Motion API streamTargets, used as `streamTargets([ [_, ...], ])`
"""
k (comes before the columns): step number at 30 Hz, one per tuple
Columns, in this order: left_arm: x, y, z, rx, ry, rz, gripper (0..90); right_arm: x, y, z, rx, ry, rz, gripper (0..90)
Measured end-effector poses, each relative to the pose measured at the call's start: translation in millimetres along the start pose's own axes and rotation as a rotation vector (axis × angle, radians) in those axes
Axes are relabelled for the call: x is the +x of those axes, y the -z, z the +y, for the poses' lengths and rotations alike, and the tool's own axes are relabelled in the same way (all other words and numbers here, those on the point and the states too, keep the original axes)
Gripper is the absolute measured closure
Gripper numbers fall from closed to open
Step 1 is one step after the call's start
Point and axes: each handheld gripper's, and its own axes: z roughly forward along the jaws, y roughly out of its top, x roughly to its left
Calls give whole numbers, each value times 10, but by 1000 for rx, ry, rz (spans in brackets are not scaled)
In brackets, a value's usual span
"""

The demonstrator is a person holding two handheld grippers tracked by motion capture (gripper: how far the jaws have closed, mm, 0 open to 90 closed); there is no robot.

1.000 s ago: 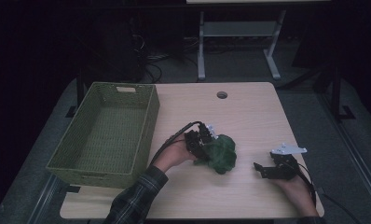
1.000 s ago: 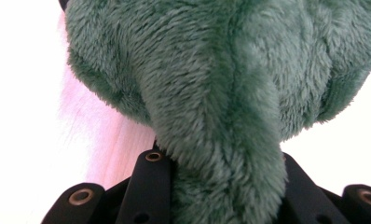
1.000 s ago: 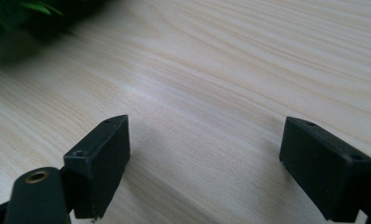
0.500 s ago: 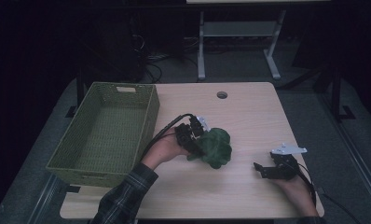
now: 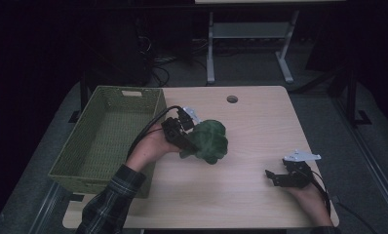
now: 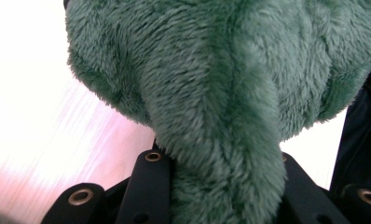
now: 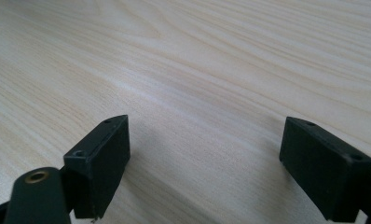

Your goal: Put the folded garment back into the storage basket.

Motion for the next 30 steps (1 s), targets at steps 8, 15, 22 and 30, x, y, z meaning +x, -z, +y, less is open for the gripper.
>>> streamTargets([
  [8,113,289,-158,-30,50,36,726,0,0,0,0,-1,0,157],
  [15,217,542,-350,-49,94,84,725,0,0,0,0,-2,0,158],
  [22,303,744,-565,-72,139,125,725,-3,-1,0,-1,-2,-6,155],
  [30,418,963,-839,-83,201,183,725,-6,-13,6,15,-8,-13,83],
])
